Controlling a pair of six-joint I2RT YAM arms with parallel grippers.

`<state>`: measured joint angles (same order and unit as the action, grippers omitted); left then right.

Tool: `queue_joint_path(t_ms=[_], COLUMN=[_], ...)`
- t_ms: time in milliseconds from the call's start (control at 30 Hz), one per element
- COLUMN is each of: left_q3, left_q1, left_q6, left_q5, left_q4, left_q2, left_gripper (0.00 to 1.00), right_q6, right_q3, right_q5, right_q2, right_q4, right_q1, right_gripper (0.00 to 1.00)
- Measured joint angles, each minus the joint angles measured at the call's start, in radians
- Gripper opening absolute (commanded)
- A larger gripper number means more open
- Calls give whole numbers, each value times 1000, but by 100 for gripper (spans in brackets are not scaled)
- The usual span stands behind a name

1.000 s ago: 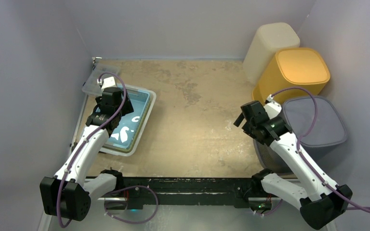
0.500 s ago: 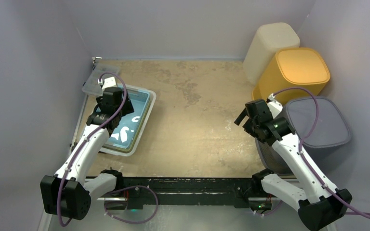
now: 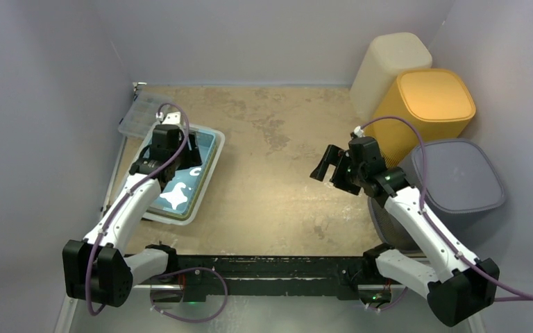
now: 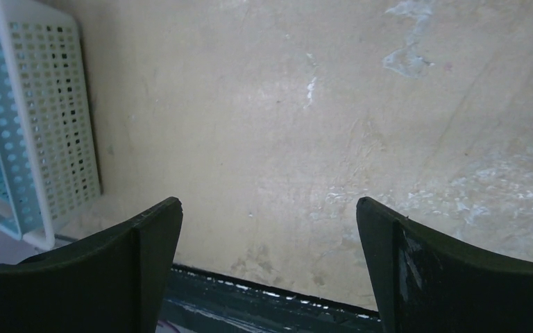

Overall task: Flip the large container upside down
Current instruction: Move the multiple containers to the center of the board.

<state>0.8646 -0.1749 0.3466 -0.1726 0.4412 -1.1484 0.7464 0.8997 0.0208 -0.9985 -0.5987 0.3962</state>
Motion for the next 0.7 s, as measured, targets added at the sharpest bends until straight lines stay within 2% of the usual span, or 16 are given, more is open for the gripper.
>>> queue_joint_path(t_ms=[200,333,533,700], left_q3=[-6,-13,-13,-10], left_q1=[0,0,0,-1], left_q6=[-32,-50,-61,-52], left_q5=[166,266,335,393], left_q4=[-47,-72,-79,-86], left_q2=[0,-6,-95,-139], left_gripper=[62,55,34,22], right_q6=[-48,-58,-48,-5], right_q3=[-2,5,48,71], right_q5=[93,111,102,75], right_q2=[-53,-98,-192,-286], right_q4=[56,79,119,154], right_q1=[4,33,178,283], right_gripper=[98,97,79,75])
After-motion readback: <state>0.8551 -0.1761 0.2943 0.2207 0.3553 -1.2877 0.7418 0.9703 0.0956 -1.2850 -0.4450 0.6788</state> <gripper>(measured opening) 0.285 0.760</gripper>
